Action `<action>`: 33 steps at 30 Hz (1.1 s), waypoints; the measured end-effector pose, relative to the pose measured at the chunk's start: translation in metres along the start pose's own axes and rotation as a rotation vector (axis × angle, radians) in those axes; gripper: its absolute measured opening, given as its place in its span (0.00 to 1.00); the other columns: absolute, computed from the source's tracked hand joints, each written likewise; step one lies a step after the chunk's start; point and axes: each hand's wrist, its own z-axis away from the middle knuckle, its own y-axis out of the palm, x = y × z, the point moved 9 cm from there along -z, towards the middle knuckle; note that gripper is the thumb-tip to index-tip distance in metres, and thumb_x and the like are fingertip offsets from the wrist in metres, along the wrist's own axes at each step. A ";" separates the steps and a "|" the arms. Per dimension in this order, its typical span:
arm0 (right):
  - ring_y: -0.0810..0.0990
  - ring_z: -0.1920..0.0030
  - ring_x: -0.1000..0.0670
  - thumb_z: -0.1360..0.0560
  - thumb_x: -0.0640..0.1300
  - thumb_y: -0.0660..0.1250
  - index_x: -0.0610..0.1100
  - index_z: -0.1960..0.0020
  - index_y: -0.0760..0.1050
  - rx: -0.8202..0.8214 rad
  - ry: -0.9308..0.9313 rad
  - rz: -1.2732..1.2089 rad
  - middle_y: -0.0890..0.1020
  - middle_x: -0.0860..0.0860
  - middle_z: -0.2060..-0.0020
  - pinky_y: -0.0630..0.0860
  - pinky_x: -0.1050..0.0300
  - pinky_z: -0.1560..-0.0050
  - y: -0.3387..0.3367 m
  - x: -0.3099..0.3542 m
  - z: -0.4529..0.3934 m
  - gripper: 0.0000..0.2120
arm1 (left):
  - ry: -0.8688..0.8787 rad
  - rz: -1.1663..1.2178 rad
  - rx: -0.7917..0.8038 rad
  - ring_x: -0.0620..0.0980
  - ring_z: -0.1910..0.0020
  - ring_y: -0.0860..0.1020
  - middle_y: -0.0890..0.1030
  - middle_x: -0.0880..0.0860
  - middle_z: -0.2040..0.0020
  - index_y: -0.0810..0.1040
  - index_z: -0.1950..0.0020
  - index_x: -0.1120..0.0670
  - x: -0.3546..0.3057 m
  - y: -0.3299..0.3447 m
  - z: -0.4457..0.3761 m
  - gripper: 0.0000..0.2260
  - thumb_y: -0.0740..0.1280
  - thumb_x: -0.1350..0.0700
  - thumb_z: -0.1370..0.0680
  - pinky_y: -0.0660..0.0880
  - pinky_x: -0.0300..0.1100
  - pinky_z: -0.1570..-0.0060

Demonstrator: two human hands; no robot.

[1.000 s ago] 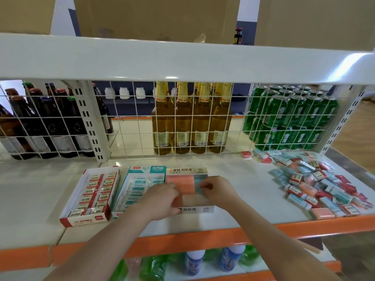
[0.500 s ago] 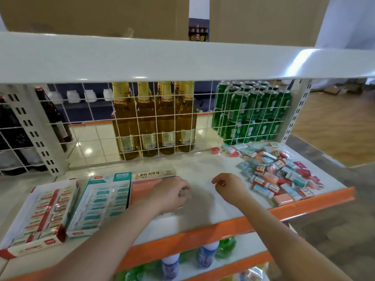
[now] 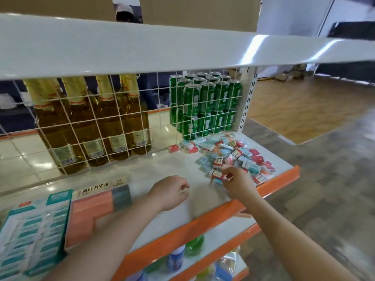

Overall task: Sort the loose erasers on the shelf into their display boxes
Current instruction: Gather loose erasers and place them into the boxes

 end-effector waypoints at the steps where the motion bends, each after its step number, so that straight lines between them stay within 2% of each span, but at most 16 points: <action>1: 0.78 0.47 0.49 0.25 0.39 0.64 0.45 0.38 0.75 -0.013 0.014 0.003 0.78 0.48 0.41 0.75 0.60 0.51 -0.003 -0.006 -0.004 0.16 | -0.008 0.005 -0.005 0.48 0.42 0.74 0.76 0.51 0.40 0.75 0.36 0.52 -0.002 0.002 -0.006 0.15 0.61 0.51 0.21 0.70 0.39 0.45; 3: 0.78 0.47 0.50 0.25 0.40 0.65 0.44 0.37 0.74 -0.011 0.032 0.029 0.77 0.47 0.40 0.77 0.58 0.49 -0.006 -0.015 -0.013 0.16 | -0.027 0.012 -0.017 0.48 0.42 0.74 0.76 0.51 0.40 0.74 0.36 0.52 -0.003 0.007 -0.016 0.15 0.61 0.51 0.21 0.70 0.39 0.44; 6: 0.78 0.61 0.55 0.24 0.42 0.64 0.42 0.44 0.77 0.081 0.057 0.093 0.80 0.49 0.54 0.74 0.66 0.65 0.000 -0.023 -0.024 0.10 | -0.046 0.034 -0.051 0.49 0.42 0.74 0.75 0.51 0.39 0.74 0.35 0.53 -0.007 0.009 -0.033 0.16 0.62 0.50 0.22 0.71 0.41 0.43; 8: 0.76 0.65 0.57 0.24 0.42 0.62 0.42 0.48 0.79 0.125 0.051 0.121 0.80 0.51 0.59 0.73 0.67 0.68 0.005 -0.024 -0.028 0.08 | -0.047 0.058 -0.070 0.49 0.41 0.74 0.75 0.52 0.38 0.74 0.35 0.53 -0.012 0.010 -0.043 0.16 0.62 0.50 0.22 0.71 0.41 0.42; 11: 0.77 0.62 0.55 0.24 0.42 0.63 0.44 0.48 0.78 0.157 0.028 0.152 0.80 0.50 0.55 0.75 0.67 0.65 0.008 -0.025 -0.034 0.08 | -0.009 0.079 -0.062 0.50 0.39 0.73 0.73 0.53 0.37 0.73 0.34 0.53 -0.024 0.013 -0.057 0.18 0.62 0.49 0.22 0.70 0.41 0.41; 15: 0.79 0.53 0.50 0.26 0.44 0.66 0.43 0.46 0.78 0.227 -0.011 0.232 0.80 0.48 0.51 0.78 0.61 0.55 0.012 -0.025 -0.039 0.11 | 0.016 0.065 -0.046 0.52 0.36 0.71 0.73 0.54 0.35 0.72 0.33 0.54 -0.040 0.020 -0.075 0.19 0.62 0.49 0.22 0.68 0.43 0.38; 20: 0.76 0.58 0.51 0.27 0.45 0.67 0.42 0.47 0.77 0.259 -0.031 0.253 0.79 0.48 0.53 0.76 0.61 0.56 0.014 -0.027 -0.041 0.10 | -0.038 0.101 -0.051 0.52 0.38 0.72 0.74 0.55 0.37 0.73 0.34 0.54 -0.041 0.023 -0.092 0.17 0.62 0.52 0.22 0.70 0.44 0.39; 24: 0.74 0.55 0.52 0.28 0.42 0.69 0.44 0.46 0.74 0.227 -0.058 0.186 0.76 0.52 0.53 0.73 0.63 0.56 0.010 -0.027 -0.043 0.11 | -0.062 0.137 -0.024 0.54 0.43 0.74 0.74 0.57 0.41 0.75 0.37 0.55 -0.043 0.028 -0.099 0.16 0.64 0.53 0.23 0.71 0.42 0.44; 29: 0.76 0.53 0.51 0.28 0.40 0.68 0.46 0.48 0.72 0.197 -0.098 0.161 0.77 0.51 0.52 0.78 0.58 0.52 0.006 -0.029 -0.040 0.10 | -0.075 0.193 0.010 0.54 0.42 0.74 0.70 0.56 0.38 0.75 0.35 0.54 -0.042 0.040 -0.104 0.18 0.68 0.55 0.25 0.70 0.40 0.42; 33: 0.76 0.56 0.52 0.27 0.40 0.67 0.45 0.45 0.76 0.193 -0.104 0.157 0.77 0.52 0.54 0.75 0.64 0.59 0.005 -0.029 -0.037 0.11 | -0.145 0.273 -0.008 0.50 0.50 0.74 0.70 0.55 0.42 0.75 0.39 0.55 -0.031 0.045 -0.105 0.17 0.71 0.54 0.26 0.69 0.38 0.49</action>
